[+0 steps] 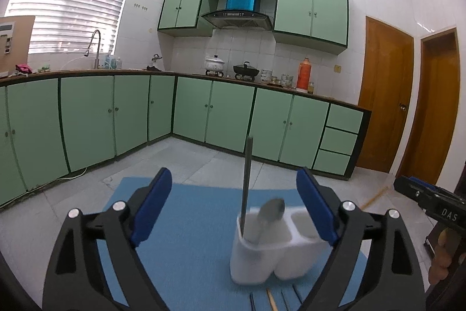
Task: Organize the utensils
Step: 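Withdraw both tools from the holder back over the remaining chopsticks, then close the right tool on the black gold-banded chopstick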
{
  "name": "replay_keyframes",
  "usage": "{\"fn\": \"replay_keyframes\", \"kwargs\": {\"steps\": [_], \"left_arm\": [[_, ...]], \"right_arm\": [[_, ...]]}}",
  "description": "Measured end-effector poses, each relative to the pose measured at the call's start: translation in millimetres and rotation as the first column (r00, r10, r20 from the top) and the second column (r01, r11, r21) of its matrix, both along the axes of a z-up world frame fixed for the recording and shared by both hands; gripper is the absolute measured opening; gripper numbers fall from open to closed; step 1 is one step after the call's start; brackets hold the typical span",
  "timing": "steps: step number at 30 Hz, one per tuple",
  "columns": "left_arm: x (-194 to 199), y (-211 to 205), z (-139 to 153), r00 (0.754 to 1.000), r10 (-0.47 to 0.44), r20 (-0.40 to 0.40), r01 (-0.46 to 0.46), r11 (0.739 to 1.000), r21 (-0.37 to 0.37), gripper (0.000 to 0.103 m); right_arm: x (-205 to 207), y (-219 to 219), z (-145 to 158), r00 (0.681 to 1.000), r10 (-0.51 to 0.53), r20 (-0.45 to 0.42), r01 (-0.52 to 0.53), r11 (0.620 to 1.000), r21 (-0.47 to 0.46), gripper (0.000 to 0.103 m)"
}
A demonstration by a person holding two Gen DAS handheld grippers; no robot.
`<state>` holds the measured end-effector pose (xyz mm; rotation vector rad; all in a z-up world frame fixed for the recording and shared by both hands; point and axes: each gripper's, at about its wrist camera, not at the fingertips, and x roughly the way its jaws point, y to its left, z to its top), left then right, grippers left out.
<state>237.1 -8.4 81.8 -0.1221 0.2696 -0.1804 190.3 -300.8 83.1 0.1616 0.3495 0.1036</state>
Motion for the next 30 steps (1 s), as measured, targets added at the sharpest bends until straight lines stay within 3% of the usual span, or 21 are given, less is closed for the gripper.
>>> {"fn": "replay_keyframes", "kwargs": {"steps": [14,22,30], "left_arm": [[-97.7,-3.4,-81.9,0.984,-0.016,-0.175,0.03,0.996,0.08,0.089],[-129.5,-9.9,-123.3,0.965,-0.02,-0.26,0.053,0.991,0.12,0.089],[-147.5,0.7,-153.0,0.942,0.001,-0.336,0.035,0.994,0.101,0.089]], "right_arm": [[-90.8,15.5,-84.4,0.996,-0.049,-0.074,0.045,0.998,-0.049,0.064],[-133.8,35.9,-134.2,0.99,-0.047,-0.136,0.037,0.996,-0.075,0.064],[-161.0,47.6,-170.0,0.985,-0.061,-0.163,0.045,0.994,-0.099,0.062]]}}
